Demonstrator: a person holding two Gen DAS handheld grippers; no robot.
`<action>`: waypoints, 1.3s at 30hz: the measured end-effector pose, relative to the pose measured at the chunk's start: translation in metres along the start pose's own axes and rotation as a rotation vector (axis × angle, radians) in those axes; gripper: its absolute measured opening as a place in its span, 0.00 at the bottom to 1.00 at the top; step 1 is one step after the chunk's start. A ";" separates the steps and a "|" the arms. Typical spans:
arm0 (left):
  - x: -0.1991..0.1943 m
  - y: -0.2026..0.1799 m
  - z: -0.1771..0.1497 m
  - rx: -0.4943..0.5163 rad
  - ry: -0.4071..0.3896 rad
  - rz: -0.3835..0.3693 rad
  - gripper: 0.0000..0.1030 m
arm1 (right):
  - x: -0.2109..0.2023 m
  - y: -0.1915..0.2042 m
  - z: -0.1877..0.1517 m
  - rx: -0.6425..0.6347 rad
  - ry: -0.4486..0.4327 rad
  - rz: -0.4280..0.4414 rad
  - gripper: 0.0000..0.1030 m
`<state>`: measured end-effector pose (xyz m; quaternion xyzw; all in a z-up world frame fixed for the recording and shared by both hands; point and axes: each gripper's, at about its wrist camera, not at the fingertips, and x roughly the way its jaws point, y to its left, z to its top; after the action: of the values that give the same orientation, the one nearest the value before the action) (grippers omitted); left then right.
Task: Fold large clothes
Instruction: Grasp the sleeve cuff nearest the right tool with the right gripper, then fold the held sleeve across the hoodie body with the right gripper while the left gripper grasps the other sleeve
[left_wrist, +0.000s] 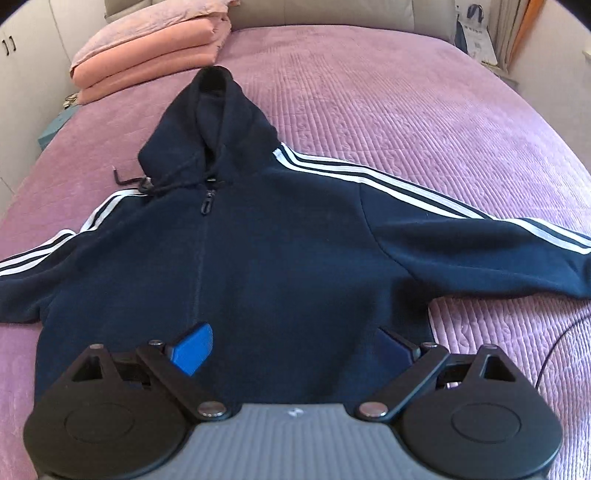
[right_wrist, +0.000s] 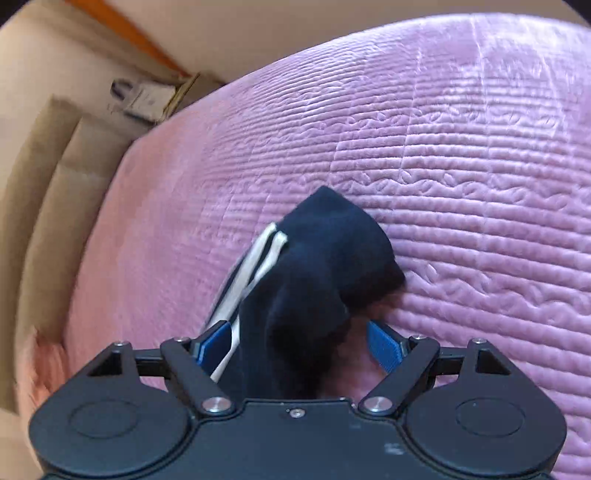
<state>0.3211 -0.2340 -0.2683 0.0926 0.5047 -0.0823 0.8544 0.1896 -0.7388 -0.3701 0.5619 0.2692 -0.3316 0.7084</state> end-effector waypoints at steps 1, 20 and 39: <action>0.001 -0.001 0.001 0.003 0.001 0.001 0.93 | 0.004 -0.001 0.003 0.023 -0.001 0.007 0.92; -0.004 0.093 -0.011 -0.075 -0.030 0.042 0.93 | -0.087 0.083 -0.042 -0.333 -0.350 -0.097 0.17; -0.032 0.367 -0.022 -0.173 -0.137 0.132 0.94 | -0.108 0.371 -0.570 -1.087 -0.180 0.398 0.31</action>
<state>0.3728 0.1284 -0.2232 0.0455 0.4430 0.0118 0.8953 0.4024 -0.1100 -0.1869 0.1271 0.2285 -0.0530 0.9638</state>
